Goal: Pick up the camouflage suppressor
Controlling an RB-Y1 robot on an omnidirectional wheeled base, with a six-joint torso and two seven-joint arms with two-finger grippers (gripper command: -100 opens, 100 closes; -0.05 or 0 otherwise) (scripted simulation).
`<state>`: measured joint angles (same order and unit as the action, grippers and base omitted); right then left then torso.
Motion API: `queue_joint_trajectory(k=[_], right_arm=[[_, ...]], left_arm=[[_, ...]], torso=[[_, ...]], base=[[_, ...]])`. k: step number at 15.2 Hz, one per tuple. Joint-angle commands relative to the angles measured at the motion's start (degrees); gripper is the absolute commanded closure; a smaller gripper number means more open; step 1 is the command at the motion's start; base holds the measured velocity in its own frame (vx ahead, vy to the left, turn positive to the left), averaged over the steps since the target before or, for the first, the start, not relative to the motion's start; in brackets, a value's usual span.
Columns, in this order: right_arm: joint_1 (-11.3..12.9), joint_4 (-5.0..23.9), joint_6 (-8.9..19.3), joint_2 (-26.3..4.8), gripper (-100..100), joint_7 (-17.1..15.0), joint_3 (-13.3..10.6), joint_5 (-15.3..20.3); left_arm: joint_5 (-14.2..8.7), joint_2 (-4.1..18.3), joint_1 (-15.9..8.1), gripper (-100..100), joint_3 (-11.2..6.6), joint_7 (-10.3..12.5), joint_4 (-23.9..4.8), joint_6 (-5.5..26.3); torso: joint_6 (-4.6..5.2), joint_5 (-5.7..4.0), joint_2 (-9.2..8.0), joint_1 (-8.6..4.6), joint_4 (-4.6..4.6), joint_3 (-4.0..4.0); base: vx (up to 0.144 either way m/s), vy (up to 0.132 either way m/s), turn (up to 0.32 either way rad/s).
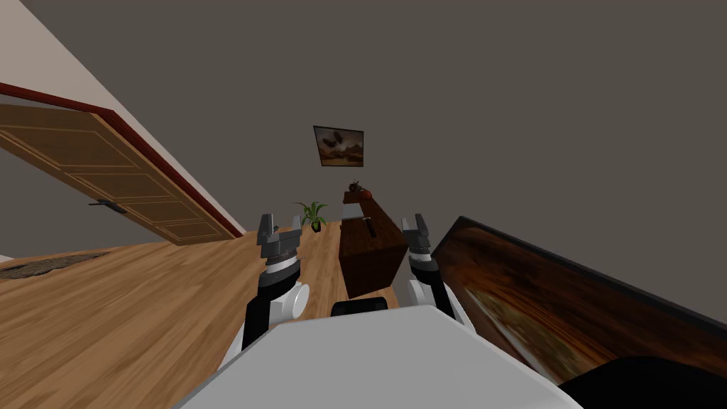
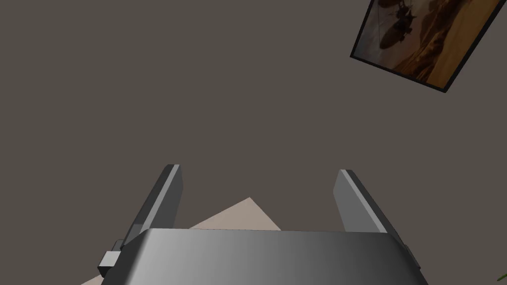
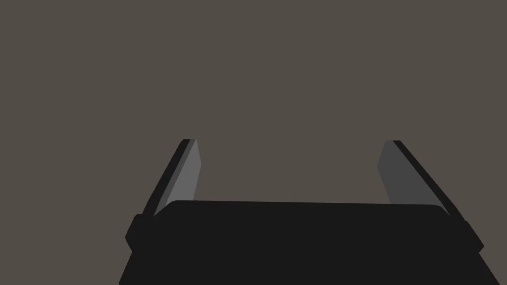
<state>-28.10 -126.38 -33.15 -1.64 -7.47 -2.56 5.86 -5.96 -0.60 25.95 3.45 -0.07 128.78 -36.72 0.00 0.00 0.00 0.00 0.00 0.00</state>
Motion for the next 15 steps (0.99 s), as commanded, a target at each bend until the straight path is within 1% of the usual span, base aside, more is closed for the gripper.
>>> queue_joint_trajectory(k=[1, 2, 4, 5, 6, 7, 8, 9, 10, 11, 12, 13, 14, 15], right_arm=[[-0.6, 0.9, 1.6, -2.5, -100, -1.4, 0.2, -1.4], [-0.6, 0.9, 1.6, -2.5, -100, -1.4, 0.2, -1.4], [-1.4, 2.2, 4.1, -4.2, -100, -3.3, 0.5, -3.4], [-1.4, 2.2, 4.1, -4.2, -100, -3.3, 0.5, -3.4], [-2.0, 3.0, 5.6, -4.8, -100, -4.5, 0.8, -4.8], [-2.0, 3.0, 5.6, -4.8, -100, -4.5, 0.8, -4.8], [-2.6, 4.0, 7.5, -5.4, -100, -5.9, 1.0, -6.3], [-2.6, 4.0, 7.5, -5.4, -100, -5.9, 1.0, -6.3], [-3.2, 5.0, 9.3, -6.0, -100, -7.4, 1.4, -8.0], [-3.2, 5.0, 9.5, -6.0, -100, -7.4, 1.4, -8.0], [-3.8, 6.2, 10.9, -6.7, -100, -9.0, 1.8, -9.8], [-3.8, 6.2, 11.8, -6.7, -100, -9.0, 1.8, -9.8], [-4.5, 7.4, 13.1, -7.5, -100, -10.7, 2.3, -11.8], [-4.5, 7.4, 13.9, -7.5, -100, -10.7, 2.3, -11.8]], left_arm=[[0.0, 0.0, 0.0, 0, 0.00, 0.0, 0.0, 0.0], [0.0, 0.0, 0.0, 0, 0.00, 0.0, 0.0, 0.0], [0.0, 0.0, 0.0, 0, 0.01, 0.0, 0.0, 0.0], [0.0, 0.0, 0.0, 0, 0.02, 0.0, 0.0, 0.0], [0.0, 0.0, 0.0, 0, 0.02, 0.0, 0.0, 0.0], [0.0, 0.0, 0.0, 0, 0.02, 0.0, 0.0, 0.0], [0.0, 0.0, 0.0, 0, 0.02, 0.0, 0.0, 0.0], [0.0, 0.0, 0.0, 0, 0.02, 0.0, 0.0, 0.0], [0.0, 0.0, 0.0, 0, 0.02, 0.0, 0.0, 0.0], [0.0, 0.0, 0.0, 0, 0.02, 0.0, 0.0, 0.0], [0.0, 0.0, 0.0, 0, 0.02, 0.0, 0.0, 0.0], [0.0, 0.0, 0.0, 0, 0.02, 0.0, 0.0, 0.0], [0.0, 0.0, 0.0, 0, 0.02, 0.0, 0.0, 0.0], [0.0, 0.0, 0.0, 0, 0.02, 0.0, 0.0, 0.0]], torso=[[0.00, 0.00, 0.00, 0.00, 0.00, 0.00], [0.00, 0.01, -0.03, 0.13, 0.00, -0.01], [0.00, 0.09, -0.11, 0.44, -0.02, -0.06], [0.00, 0.12, -0.13, 0.62, -0.02, -0.07], [-0.01, 0.15, -0.14, 0.72, -0.03, -0.08], [-0.01, 0.16, -0.12, 0.74, -0.03, -0.07], [0.00, 0.16, -0.10, 0.72, -0.02, -0.06], [0.00, 0.16, -0.14, 0.76, -0.02, -0.07], [0.00, 0.17, -0.15, 0.76, -0.03, -0.08], [0.00, 0.16, -0.17, 0.75, -0.03, -0.09], [0.00, 0.16, -0.18, 0.70, -0.04, -0.10], [-0.01, 0.16, -0.16, 0.73, -0.03, -0.09], [0.00, 0.16, -0.13, 0.74, -0.02, -0.07], [0.00, 0.16, -0.12, 0.77, -0.02, -0.07]], base=[[-0.015, 0.057, 0.015], [-0.026, 0.107, 0.006], [-0.034, 0.155, 0.000], [-0.033, 0.183, -0.008], [-0.023, 0.172, -0.007], [-0.014, 0.163, -0.002], [-0.036, 0.181, 0.002], [-0.036, 0.171, -0.008], [-0.041, 0.169, -0.008], [-0.045, 0.153, -0.011], [-0.032, 0.171, -0.009], [-0.020, 0.171, -0.012], [-0.019, 0.182, -0.013], [-0.046, 0.182, -0.017]])
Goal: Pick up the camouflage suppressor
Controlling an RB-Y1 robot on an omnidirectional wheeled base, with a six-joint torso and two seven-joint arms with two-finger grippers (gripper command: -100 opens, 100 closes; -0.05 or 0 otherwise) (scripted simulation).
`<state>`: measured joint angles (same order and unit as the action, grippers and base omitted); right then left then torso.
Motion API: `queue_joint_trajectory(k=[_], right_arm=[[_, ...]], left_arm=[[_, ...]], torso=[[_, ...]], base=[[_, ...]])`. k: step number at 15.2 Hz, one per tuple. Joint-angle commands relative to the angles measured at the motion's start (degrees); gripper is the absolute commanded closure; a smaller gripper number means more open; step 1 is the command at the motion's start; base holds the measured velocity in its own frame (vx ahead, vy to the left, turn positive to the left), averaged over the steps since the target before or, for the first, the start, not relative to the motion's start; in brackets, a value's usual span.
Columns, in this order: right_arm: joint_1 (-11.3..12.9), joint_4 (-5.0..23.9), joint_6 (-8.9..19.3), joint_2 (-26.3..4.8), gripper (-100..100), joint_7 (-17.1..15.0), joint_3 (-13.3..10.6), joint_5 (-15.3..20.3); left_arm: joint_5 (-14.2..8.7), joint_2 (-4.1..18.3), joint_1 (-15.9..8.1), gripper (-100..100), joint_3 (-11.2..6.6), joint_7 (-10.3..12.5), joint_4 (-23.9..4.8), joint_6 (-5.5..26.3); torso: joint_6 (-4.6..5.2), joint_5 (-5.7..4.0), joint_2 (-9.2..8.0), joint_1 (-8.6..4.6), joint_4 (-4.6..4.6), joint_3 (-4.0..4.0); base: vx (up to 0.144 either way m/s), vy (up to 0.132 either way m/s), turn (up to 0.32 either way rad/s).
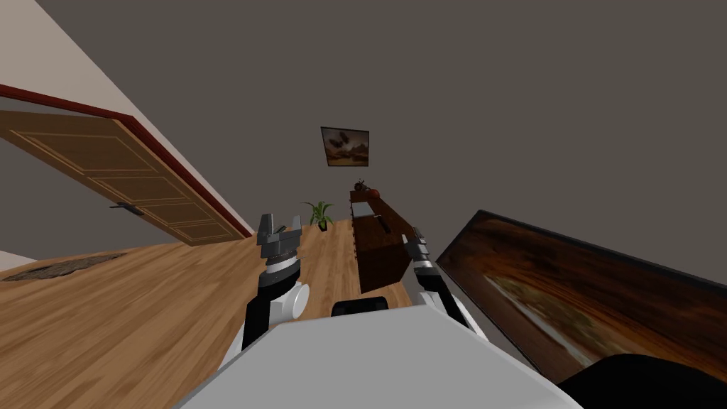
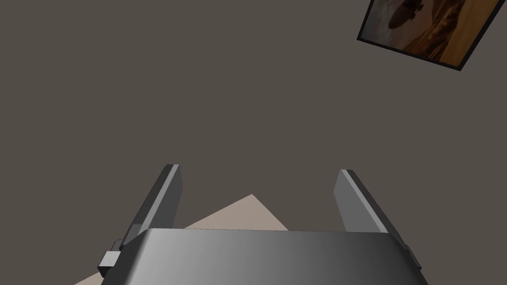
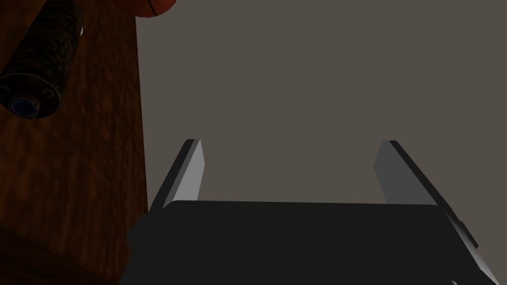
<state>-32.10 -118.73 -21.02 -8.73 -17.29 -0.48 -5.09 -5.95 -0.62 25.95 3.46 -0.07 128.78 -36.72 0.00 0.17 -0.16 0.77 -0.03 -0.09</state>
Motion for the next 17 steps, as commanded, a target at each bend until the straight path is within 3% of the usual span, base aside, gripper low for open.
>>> queue_joint_trajectory(k=[1, 7, 10, 12, 13, 15, 16, 17], right_arm=[[-0.5, -0.2, 2.1, -0.4, -100, -0.9, 0.2, -0.8], [-2.7, 4.0, 10.5, -3.5, -100, -6.3, 2.1, -7.5], [-4.0, 7.2, 15.0, -6.4, -100, -10.1, 3.6, -11.6], [-4.0, 7.2, 16.8, -6.4, -100, -10.1, 3.6, -12.5], [-4.6, 8.9, 18.7, -8.2, -100, -12.0, 4.4, -14.7], [-4.6, 8.9, 20.2, -8.2, -100, -12.0, 4.4, -15.1], [-5.2, 10.6, 22.4, -10.3, -100, -13.9, 5.4, -17.5], [-5.2, 10.6, 23.4, -10.3, -100, -13.9, 5.4, -17.7]], left_arm=[[0.0, 0.0, 0.0, 0, 0.00, 0.0, 0.0, 0.0], [0.0, 0.0, 0.0, 0, 0.00, 0.0, 0.0, 0.0], [0.0, 0.0, 0.0, 0, 0.00, 0.0, 0.0, 0.0], [0.0, 0.0, 0.0, 0, 0.00, 0.0, 0.0, 0.0], [0.0, 0.0, 0.0, 0, 0.00, 0.0, 0.0, 0.0], [0.0, 0.0, 0.0, 0, 0.00, 0.0, 0.0, 0.0], [0.0, 0.0, 0.0, 0, -0.01, 0.0, 0.0, 0.0], [0.0, 0.0, 0.0, 0, -0.01, 0.0, 0.0, 0.0]], torso=[[0.00, 0.00, 0.00, 0.00, 0.00, 0.00], [0.00, 0.01, 0.00, 0.09, 0.00, 0.00], [0.00, 0.00, -0.03, -0.02, -0.01, -0.02], [0.01, 0.00, -0.07, 0.01, -0.02, -0.04], [0.00, -0.01, -0.06, -0.08, -0.02, -0.04], [0.00, -0.03, -0.04, -0.15, -0.02, -0.03], [-0.01, -0.05, 0.02, -0.25, -0.01, 0.00], [0.00, -0.06, 0.05, -0.26, 0.00, 0.02]], base=[[-0.056, 0.135, -0.012], [-0.039, 0.181, -0.019], [-0.044, 0.176, -0.028], [-0.055, 0.166, -0.025], [-0.051, 0.143, -0.018], [-0.032, 0.125, -0.022], [-0.021, 0.118, -0.018], [-0.025, 0.133, -0.021]])
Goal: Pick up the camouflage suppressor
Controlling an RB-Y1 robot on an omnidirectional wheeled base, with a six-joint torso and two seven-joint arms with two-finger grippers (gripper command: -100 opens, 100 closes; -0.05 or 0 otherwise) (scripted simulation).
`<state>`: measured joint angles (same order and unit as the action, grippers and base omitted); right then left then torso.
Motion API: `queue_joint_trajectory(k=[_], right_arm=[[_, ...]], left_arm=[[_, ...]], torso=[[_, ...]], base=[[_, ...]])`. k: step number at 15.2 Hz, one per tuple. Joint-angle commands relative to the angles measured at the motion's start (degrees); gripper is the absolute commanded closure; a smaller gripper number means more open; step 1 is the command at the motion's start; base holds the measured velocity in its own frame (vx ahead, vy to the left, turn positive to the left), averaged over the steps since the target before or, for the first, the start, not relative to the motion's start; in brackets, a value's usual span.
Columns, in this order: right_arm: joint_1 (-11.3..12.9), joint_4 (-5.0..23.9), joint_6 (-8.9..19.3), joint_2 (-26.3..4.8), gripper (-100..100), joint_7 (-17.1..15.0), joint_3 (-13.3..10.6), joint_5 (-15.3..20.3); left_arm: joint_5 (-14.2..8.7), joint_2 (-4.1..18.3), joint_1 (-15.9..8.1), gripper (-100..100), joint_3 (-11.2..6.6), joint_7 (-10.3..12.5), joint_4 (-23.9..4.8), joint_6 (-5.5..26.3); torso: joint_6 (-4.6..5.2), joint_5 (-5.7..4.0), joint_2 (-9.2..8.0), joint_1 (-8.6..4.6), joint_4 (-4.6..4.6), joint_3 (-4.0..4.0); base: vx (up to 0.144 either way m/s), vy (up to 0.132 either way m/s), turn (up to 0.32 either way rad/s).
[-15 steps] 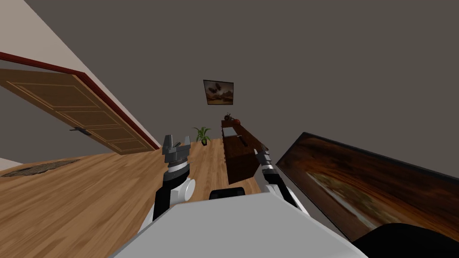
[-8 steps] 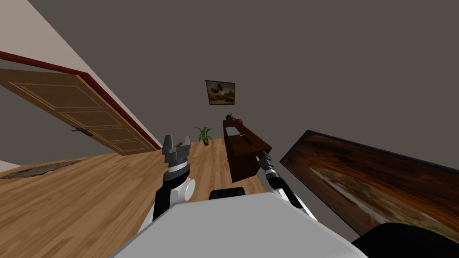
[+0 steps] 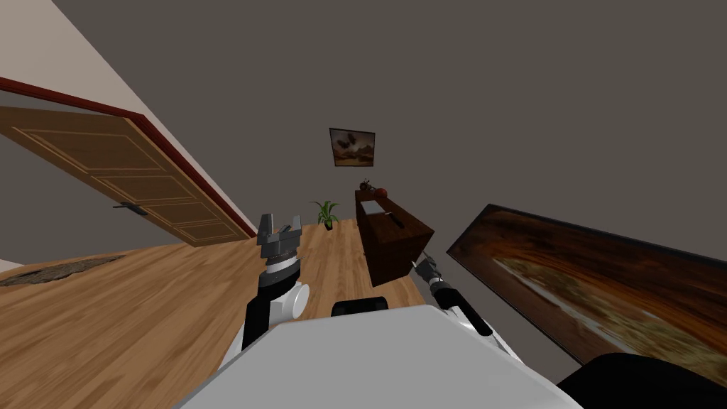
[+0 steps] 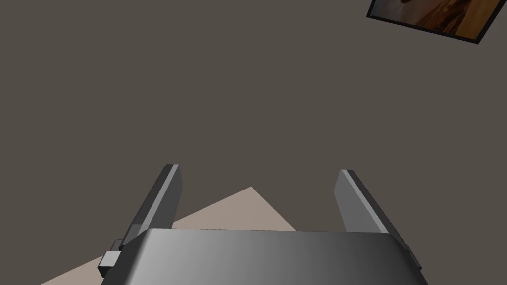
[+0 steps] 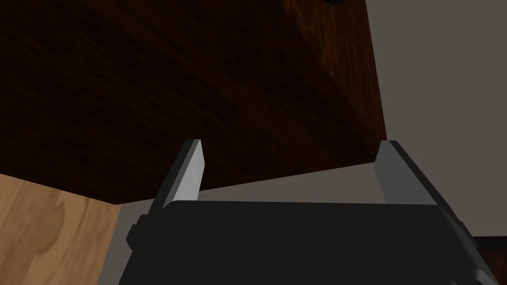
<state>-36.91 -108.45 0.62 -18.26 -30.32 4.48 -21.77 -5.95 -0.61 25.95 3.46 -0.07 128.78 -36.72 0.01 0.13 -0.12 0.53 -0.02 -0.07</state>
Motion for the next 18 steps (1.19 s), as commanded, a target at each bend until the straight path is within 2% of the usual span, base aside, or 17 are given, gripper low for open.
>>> queue_joint_trajectory(k=[1, 2, 4, 5, 6, 8, 9, 11, 12, 14, 15, 17, 18], right_arm=[[-0.3, 0.4, 2.0, -0.7, -100, -0.9, 0.4, -1.1], [-0.8, 2.1, 3.7, -3.0, -100, -2.7, 1.4, -3.5], [-0.8, 2.1, 5.5, -3.0, -100, -2.7, 1.4, -3.8], [-0.8, 2.1, 5.5, -3.0, -100, -2.7, 1.4, -3.8], [-1.2, 4.0, 7.5, -5.4, -100, -4.5, 2.4, -6.5], [-1.2, 4.0, 9.1, -5.4, -100, -4.5, 2.4, -6.6], [-1.5, 5.9, 11.3, -7.6, -100, -6.3, 3.4, -8.9], [-1.5, 5.9, 12.8, -7.9, -100, -6.3, 3.4, -9.4], [-1.7, 7.8, 14.9, -10.6, -100, -8.0, 4.5, -11.9], [-1.7, 7.8, 16.5, -10.6, -100, -8.0, 4.5, -12.3], [-1.8, 9.7, 18.1, -13.2, -100, -9.6, 5.6, -14.8], [-1.8, 9.7, 20.2, -13.3, -100, -9.6, 5.6, -15.1], [-1.8, 9.7, 20.2, -13.3, -100, -9.6, 5.6, -15.1]], left_arm=[[0.0, 0.0, 0.0, 0, 0.00, 0.0, 0.0, 0.0], [0.0, 0.0, 0.0, 0, 0.00, 0.0, 0.0, 0.0], [0.0, 0.0, 0.0, 0, 0.00, 0.0, 0.0, 0.0], [0.0, 0.0, 0.0, 0, 0.00, 0.0, 0.0, 0.0], [0.0, 0.0, 0.0, 0, -0.01, 0.0, 0.0, 0.0], [0.0, 0.0, 0.0, 0, 0.00, 0.0, 0.0, 0.0], [0.0, 0.0, 0.0, 0, -0.01, 0.0, 0.0, 0.0], [0.0, 0.0, 0.0, 0, 0.00, 0.0, 0.0, 0.0], [0.0, 0.0, 0.0, 0, 0.00, 0.0, 0.0, 0.0], [0.0, 0.0, 0.0, 0, 0.00, 0.0, 0.0, 0.0], [0.0, 0.0, 0.0, 0, -0.01, 0.0, 0.0, 0.0], [0.0, 0.0, 0.0, 0, 0.00, 0.0, 0.0, 0.0], [0.0, 0.0, 0.0, 0, -0.01, 0.0, 0.0, 0.0]], torso=[[0.00, 0.00, 0.00, 0.00, 0.00, 0.00], [-0.01, -0.01, 0.02, -0.05, 0.00, 0.01], [-0.01, 0.00, 0.06, -0.01, 0.01, 0.03], [-0.02, -0.02, 0.08, -0.09, 0.01, 0.04], [-0.02, -0.04, 0.10, -0.22, 0.01, 0.05], [-0.01, -0.03, 0.08, -0.16, 0.01, 0.04], [-0.02, -0.04, 0.10, -0.18, 0.01, 0.05], [-0.01, -0.01, 0.17, -0.06, 0.03, 0.10], [-0.02, -0.02, 0.17, -0.13, 0.03, 0.09], [-0.02, -0.03, 0.17, -0.13, 0.03, 0.10], [-0.02, -0.04, 0.17, -0.18, 0.03, 0.10], [-0.01, -0.02, 0.21, -0.11, 0.04, 0.12], [-0.02, -0.03, 0.22, -0.16, 0.04, 0.12]], base=[[-0.019, 0.102, -0.019], [-0.017, 0.131, -0.020], [-0.007, 0.108, -0.023], [-0.004, 0.047, -0.003], [-0.012, 0.075, -0.010], [-0.009, 0.090, -0.021], [0.016, 0.117, -0.018], [0.011, 0.105, -0.023], [0.007, 0.089, -0.015], [0.008, 0.090, -0.018], [0.018, 0.099, -0.014], [0.021, 0.096, -0.017], [0.012, 0.038, -0.008]])
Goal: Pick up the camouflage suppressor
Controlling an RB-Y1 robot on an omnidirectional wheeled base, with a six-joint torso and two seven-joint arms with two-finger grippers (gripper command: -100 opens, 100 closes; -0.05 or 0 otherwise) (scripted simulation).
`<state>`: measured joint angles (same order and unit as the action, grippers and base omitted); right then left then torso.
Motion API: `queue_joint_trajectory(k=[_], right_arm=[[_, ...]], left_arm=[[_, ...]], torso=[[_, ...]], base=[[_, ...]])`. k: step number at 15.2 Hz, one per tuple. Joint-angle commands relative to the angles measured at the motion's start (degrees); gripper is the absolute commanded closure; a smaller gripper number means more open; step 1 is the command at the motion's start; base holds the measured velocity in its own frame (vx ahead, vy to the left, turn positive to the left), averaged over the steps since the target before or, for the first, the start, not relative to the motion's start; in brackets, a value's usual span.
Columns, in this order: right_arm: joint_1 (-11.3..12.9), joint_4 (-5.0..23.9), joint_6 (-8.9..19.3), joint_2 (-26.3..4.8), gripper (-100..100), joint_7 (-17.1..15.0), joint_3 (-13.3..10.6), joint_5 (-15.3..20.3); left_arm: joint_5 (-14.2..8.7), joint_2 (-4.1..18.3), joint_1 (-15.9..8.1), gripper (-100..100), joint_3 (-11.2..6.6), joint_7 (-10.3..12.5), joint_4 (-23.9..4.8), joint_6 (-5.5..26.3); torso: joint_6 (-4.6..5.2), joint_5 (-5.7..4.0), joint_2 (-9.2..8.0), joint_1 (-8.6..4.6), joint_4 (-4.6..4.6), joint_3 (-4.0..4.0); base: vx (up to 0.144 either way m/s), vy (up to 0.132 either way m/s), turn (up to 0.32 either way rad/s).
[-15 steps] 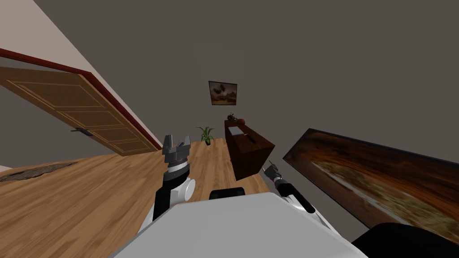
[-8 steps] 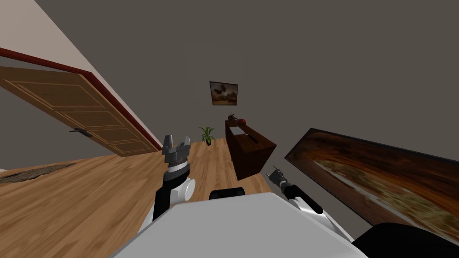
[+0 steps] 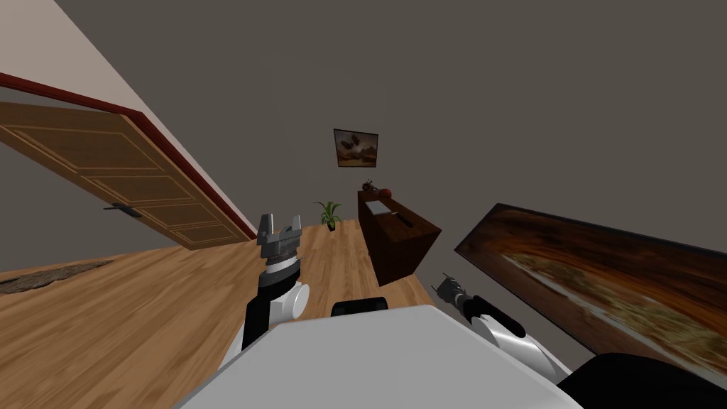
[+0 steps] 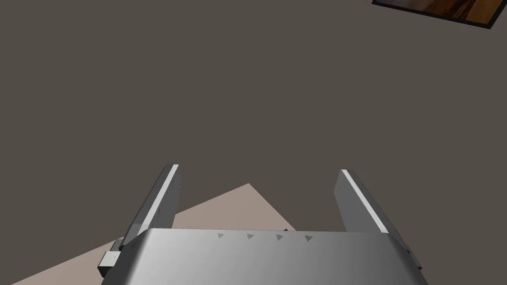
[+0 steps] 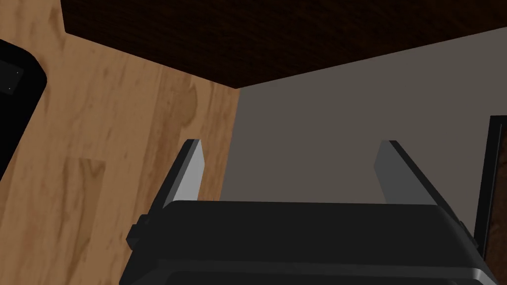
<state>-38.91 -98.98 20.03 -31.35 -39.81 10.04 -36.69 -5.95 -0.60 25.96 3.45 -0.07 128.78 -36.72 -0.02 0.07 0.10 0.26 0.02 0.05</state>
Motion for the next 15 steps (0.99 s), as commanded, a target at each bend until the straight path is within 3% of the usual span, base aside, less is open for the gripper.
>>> queue_joint_trajectory(k=[1, 3, 4, 6, 7, 9, 10, 15], right_arm=[[0.2, 2.3, 2.9, -2.9, -100, -1.6, 1.2, -2.9], [0.2, 2.3, 4.6, -3.1, -100, -1.6, 1.2, -3.1], [0.3, 4.3, 6.3, -5.5, -100, -3.1, 2.3, -5.5], [0.3, 4.3, 8.4, -6.0, -100, -3.1, 2.3, -6.0], [0.4, 6.3, 10.2, -8.2, -100, -4.5, 3.4, -8.2], [0.4, 6.3, 12.2, -8.9, -100, -4.5, 3.4, -8.9], [0.7, 8.3, 13.5, -11.2, -100, -5.8, 4.6, -11.2], [1.1, 10.3, 19.6, -14.8, -100, -7.1, 5.7, -14.7]], left_arm=[[0.0, 0.0, 0.0, 0, 0.00, 0.0, 0.0, 0.0], [0.0, 0.0, 0.0, 0, 0.00, 0.0, 0.0, 0.0], [0.0, 0.0, 0.0, 0, 0.00, 0.0, 0.0, 0.0], [0.0, 0.0, 0.0, 0, 0.00, 0.0, 0.0, 0.0], [0.0, 0.0, 0.0, 0, 0.00, 0.0, 0.0, 0.0], [0.0, 0.0, 0.0, 0, 0.00, 0.0, 0.0, 0.0], [0.0, 0.0, 0.0, 0, 0.00, 0.0, 0.0, 0.0], [0.0, 0.0, 0.0, 0, 0.00, 0.0, 0.0, 0.0]], torso=[[0.00, 0.00, 0.00, 0.00, 0.00, 0.00], [0.00, -0.01, 0.06, -0.03, 0.01, 0.03], [0.01, -0.01, 0.05, -0.04, 0.01, 0.03], [0.00, 0.01, 0.14, 0.09, 0.03, 0.08], [0.00, 0.01, 0.13, 0.05, 0.03, 0.07], [0.00, 0.01, 0.16, 0.03, 0.04, 0.09], [0.00, 0.00, 0.15, -0.02, 0.03, 0.09], [-0.01, 0.00, 0.29, -0.02, 0.06, 0.16]], base=[[0.026, 0.049, -0.006], [0.030, 0.059, -0.011], [0.043, 0.083, -0.013], [0.049, 0.083, -0.013], [0.049, 0.073, -0.009], [0.050, 0.063, -0.009], [0.072, 0.044, -0.003], [0.072, 0.054, -0.003]])
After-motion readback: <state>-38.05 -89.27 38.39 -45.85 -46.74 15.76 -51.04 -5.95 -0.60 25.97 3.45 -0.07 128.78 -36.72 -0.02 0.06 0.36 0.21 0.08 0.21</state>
